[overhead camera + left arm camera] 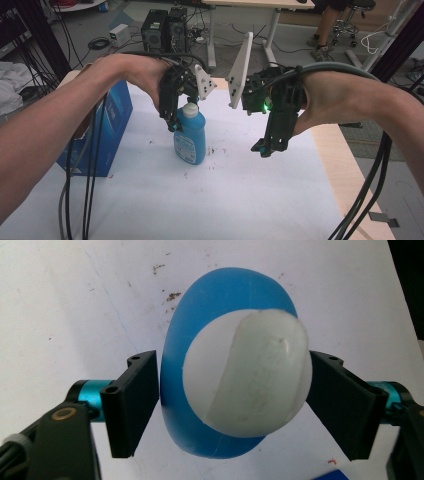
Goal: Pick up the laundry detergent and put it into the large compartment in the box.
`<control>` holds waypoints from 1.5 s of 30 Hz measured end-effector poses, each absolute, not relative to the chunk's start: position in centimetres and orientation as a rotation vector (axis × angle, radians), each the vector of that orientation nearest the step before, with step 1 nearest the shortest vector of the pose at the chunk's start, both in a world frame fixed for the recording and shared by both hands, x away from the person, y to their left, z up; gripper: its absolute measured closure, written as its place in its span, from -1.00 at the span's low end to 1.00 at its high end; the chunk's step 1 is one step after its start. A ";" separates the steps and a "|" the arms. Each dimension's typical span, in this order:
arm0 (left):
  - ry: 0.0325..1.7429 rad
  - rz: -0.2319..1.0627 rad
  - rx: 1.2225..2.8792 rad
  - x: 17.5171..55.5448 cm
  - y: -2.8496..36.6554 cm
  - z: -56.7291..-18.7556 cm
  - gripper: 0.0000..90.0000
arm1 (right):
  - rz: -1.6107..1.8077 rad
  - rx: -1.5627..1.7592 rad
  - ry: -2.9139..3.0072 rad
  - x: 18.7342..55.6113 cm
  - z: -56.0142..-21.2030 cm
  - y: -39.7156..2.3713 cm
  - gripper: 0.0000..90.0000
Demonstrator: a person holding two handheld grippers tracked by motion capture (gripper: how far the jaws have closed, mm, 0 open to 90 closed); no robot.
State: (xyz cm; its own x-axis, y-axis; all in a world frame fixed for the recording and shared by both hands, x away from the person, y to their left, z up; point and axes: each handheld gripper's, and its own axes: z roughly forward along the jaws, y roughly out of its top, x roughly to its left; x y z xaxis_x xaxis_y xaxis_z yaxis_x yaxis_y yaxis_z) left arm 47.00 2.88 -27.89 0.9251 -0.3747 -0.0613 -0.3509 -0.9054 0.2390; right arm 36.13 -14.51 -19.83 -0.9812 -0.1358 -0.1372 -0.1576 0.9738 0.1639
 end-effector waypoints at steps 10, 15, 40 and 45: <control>-0.558 -0.154 2.853 46.9 2.6 -27.7 -0.40 | 0.255 -0.223 2.993 36.2 -19.9 -14.6 -0.75; -0.562 -0.159 2.858 46.8 2.6 -27.8 -0.38 | 0.256 -0.219 2.993 36.1 -19.9 -14.6 -0.75; -0.589 -0.100 2.876 46.5 2.3 -27.8 -0.19 | 0.255 -0.211 2.981 36.0 -19.8 -14.8 -0.75; -0.580 -0.097 2.879 46.5 2.3 -27.7 -0.18 | 0.263 -0.211 2.979 35.9 -19.8 -14.8 -0.75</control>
State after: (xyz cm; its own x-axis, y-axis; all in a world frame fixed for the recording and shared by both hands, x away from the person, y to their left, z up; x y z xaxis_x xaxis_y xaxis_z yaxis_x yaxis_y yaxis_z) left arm 46.53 2.33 -27.72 0.9206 -0.3897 -0.0238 -0.3764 -0.9021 0.2108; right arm 35.94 -14.82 -19.80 -0.9799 -0.1268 -0.1541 -0.1518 0.9748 0.1635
